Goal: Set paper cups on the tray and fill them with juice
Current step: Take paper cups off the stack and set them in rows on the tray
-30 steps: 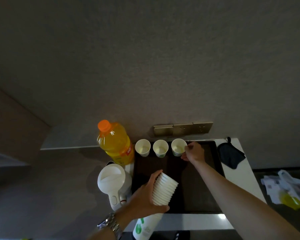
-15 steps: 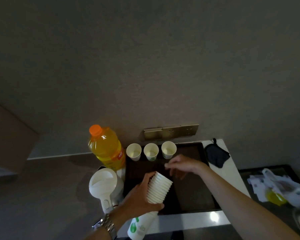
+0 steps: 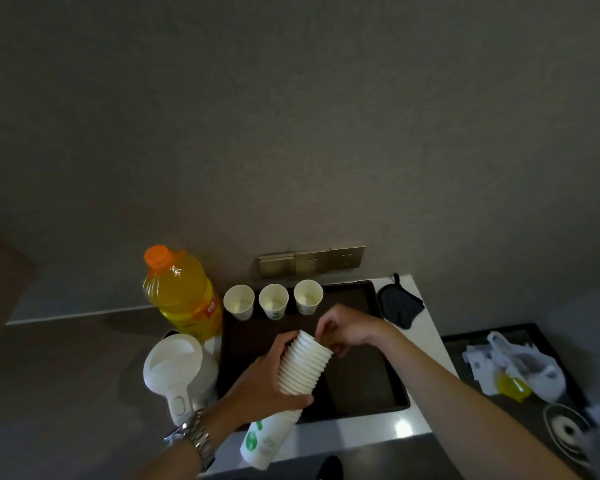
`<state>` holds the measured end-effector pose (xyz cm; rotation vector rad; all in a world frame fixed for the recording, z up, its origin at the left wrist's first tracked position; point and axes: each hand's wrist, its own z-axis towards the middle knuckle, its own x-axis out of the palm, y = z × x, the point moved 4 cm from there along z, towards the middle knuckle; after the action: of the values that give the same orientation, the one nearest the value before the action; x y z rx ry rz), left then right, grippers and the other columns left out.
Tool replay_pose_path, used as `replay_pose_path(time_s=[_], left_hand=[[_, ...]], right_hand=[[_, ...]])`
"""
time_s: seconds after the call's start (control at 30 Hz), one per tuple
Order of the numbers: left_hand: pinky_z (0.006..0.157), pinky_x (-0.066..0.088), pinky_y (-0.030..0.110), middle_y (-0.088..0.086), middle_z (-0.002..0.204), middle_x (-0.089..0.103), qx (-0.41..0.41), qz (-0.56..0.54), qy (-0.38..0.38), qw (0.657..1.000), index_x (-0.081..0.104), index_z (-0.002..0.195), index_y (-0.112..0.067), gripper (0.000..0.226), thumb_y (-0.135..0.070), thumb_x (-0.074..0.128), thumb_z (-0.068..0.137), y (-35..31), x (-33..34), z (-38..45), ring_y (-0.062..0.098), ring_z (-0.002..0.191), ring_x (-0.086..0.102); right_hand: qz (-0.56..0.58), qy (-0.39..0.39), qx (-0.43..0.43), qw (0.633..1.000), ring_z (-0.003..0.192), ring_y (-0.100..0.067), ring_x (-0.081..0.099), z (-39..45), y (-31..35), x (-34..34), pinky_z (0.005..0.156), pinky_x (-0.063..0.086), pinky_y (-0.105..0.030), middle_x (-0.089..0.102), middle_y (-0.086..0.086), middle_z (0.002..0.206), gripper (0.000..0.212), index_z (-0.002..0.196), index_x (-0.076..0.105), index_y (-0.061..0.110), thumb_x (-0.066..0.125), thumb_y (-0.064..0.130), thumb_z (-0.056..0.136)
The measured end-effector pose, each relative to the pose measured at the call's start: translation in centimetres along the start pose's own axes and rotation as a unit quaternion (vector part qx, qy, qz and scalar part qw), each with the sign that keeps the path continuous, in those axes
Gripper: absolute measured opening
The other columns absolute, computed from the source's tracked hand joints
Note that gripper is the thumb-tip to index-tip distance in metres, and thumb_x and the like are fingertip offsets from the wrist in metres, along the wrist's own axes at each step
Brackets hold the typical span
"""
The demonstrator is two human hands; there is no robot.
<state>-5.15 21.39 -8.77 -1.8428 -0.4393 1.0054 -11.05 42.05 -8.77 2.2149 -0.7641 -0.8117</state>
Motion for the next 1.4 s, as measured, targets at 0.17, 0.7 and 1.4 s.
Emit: replay_pose_path(time_s=[0.17,0.7,1.4], left_hand=[[0.092,0.060,0.036,-0.019,0.126,0.060,-0.006,-0.001,0.012,1.000,0.028,0.144,-0.046,0.103,-0.048,0.093,0.064,-0.1,0.8,1.0,0.004,0.114,0.064],[0.092,0.059,0.035,-0.016,0.123,0.062,-0.040,-0.011,0.010,0.999,0.024,0.146,-0.051,0.106,-0.047,0.093,0.065,0.8,3.2,2.5,0.005,0.111,0.065],[0.093,0.058,0.033,-0.020,0.125,0.060,-0.085,0.011,-0.012,0.996,0.021,0.146,-0.054,0.110,-0.052,0.092,0.062,0.9,4.1,3.0,0.001,0.112,0.063]], right_hand=[[0.026,-0.044,0.000,0.999,0.085,-0.023,0.072,-0.5,-2.2,-2.0,0.069,0.063,-0.034,0.069,-0.009,0.100,0.006,0.097,0.070,0.014,0.064,0.016,0.097],[0.079,-0.367,0.088,0.923,0.054,-0.018,0.063,0.3,-8.1,-9.3,0.054,0.060,-0.032,0.065,-0.011,0.080,0.012,0.087,0.055,0.013,0.057,0.014,0.099],[0.230,-0.365,0.136,0.892,0.066,-0.029,0.071,3.9,-9.3,-7.5,0.054,0.061,-0.035,0.069,-0.020,0.098,0.016,0.104,0.051,0.011,0.059,0.023,0.099]])
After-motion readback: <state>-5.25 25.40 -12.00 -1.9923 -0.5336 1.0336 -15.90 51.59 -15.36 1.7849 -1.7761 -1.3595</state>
